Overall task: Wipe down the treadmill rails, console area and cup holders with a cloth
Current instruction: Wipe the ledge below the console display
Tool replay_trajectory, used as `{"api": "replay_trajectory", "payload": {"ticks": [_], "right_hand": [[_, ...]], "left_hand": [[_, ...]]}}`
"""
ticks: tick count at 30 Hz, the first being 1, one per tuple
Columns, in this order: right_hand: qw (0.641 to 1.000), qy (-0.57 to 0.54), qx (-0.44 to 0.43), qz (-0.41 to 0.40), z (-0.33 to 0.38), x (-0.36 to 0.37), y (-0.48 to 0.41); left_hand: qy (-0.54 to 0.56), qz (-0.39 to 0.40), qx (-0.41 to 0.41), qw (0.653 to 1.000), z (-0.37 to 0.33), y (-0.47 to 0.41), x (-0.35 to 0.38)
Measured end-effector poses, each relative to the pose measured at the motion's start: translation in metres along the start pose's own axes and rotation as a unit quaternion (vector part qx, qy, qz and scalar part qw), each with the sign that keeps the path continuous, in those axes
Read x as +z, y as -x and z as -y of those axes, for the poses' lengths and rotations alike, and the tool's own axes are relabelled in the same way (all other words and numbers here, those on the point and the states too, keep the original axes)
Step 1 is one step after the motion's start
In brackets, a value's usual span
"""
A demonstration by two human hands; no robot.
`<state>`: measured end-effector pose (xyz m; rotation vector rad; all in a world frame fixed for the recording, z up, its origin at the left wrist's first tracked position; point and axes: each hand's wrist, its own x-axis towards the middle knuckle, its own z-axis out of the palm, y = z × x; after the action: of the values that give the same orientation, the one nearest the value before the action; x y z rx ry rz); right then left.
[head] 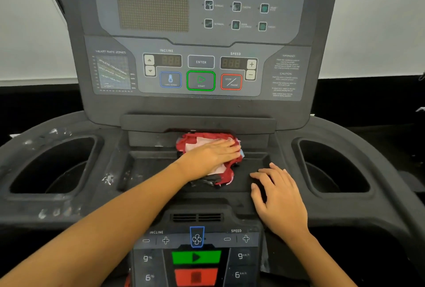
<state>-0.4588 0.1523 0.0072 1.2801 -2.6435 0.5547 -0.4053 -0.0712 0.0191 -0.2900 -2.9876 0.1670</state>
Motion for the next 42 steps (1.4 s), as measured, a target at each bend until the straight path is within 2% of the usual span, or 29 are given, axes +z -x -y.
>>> {"api": "replay_trajectory", "payload": {"ticks": [2, 7, 10, 15, 20, 22, 26, 29, 32, 36, 39, 42], "right_hand": [[1.0, 0.0, -0.004, 0.004, 0.0, -0.001, 0.0], [1.0, 0.001, -0.006, 0.015, -0.003, -0.003, 0.0], [1.0, 0.002, -0.008, 0.02, -0.003, -0.003, 0.001], [1.0, -0.015, -0.007, 0.012, -0.003, -0.003, 0.002], [1.0, -0.014, -0.006, -0.001, -0.001, -0.002, 0.002], [1.0, -0.012, -0.005, -0.001, -0.001, -0.002, 0.001], [1.0, -0.007, -0.004, 0.004, 0.0, -0.002, 0.0], [1.0, -0.008, -0.003, -0.001, -0.001, -0.002, -0.001], [1.0, -0.002, 0.0, 0.008, -0.001, -0.003, -0.001], [1.0, 0.004, 0.0, 0.024, -0.002, -0.003, -0.002], [1.0, 0.001, 0.006, 0.023, -0.001, -0.004, -0.002], [1.0, 0.004, 0.003, 0.019, -0.001, -0.003, -0.002]], "left_hand": [[0.015, 0.037, -0.025, 0.999, -0.001, -0.004, 0.0], [0.157, -0.052, -0.032, 0.986, 0.005, 0.035, -0.001], [0.206, -0.064, -0.098, 0.972, 0.017, 0.073, -0.007], [0.213, -0.095, -0.198, 0.952, 0.038, 0.128, -0.015], [0.203, -0.153, -0.264, 0.931, 0.033, 0.133, -0.011], [0.219, -0.146, -0.258, 0.93, 0.025, 0.123, -0.009], [0.266, -0.083, -0.208, 0.938, 0.01, 0.094, -0.016], [0.277, -0.056, -0.228, 0.932, 0.008, 0.099, -0.02], [0.301, -0.049, -0.294, 0.906, 0.002, 0.122, -0.031], [0.265, -0.028, -0.35, 0.898, -0.002, 0.139, -0.043], [0.225, -0.005, -0.34, 0.913, -0.007, 0.155, -0.052], [0.181, -0.039, -0.326, 0.927, -0.01, 0.186, -0.051]]}}
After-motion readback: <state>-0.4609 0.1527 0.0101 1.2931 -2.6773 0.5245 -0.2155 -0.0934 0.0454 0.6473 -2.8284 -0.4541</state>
